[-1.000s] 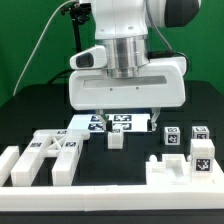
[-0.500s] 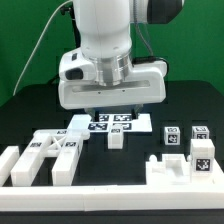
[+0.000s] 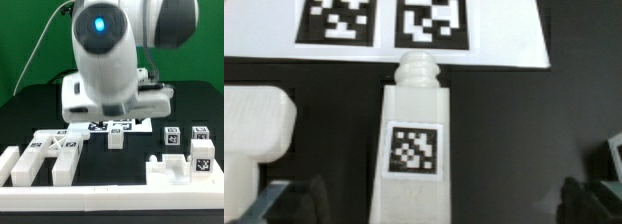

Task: Assemble chair

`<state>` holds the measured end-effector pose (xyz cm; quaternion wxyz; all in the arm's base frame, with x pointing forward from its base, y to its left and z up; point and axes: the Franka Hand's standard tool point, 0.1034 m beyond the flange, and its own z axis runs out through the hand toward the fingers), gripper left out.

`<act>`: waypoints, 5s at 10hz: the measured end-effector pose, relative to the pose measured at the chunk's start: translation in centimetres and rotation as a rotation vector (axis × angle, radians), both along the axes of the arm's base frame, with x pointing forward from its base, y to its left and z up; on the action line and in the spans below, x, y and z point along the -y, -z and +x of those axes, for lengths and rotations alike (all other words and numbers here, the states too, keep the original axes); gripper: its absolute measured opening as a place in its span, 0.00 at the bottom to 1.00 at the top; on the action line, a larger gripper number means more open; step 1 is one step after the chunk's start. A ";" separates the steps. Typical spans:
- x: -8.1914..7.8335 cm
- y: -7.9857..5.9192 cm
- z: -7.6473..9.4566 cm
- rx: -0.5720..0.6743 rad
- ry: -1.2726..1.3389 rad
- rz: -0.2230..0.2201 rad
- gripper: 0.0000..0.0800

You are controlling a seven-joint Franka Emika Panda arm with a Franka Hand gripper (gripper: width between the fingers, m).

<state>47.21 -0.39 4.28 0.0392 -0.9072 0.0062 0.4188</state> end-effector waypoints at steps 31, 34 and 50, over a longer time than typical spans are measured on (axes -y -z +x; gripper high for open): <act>-2.4 -10.1 12.5 0.722 -0.008 0.021 0.36; -1.7 -9.9 13.5 0.936 -0.002 -0.018 0.36; -5.3 -4.9 15.5 1.425 0.013 -0.093 0.36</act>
Offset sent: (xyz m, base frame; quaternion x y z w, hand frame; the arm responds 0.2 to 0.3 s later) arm 0.0000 0.0000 0.0000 0.0000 0.0000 0.0000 1.0000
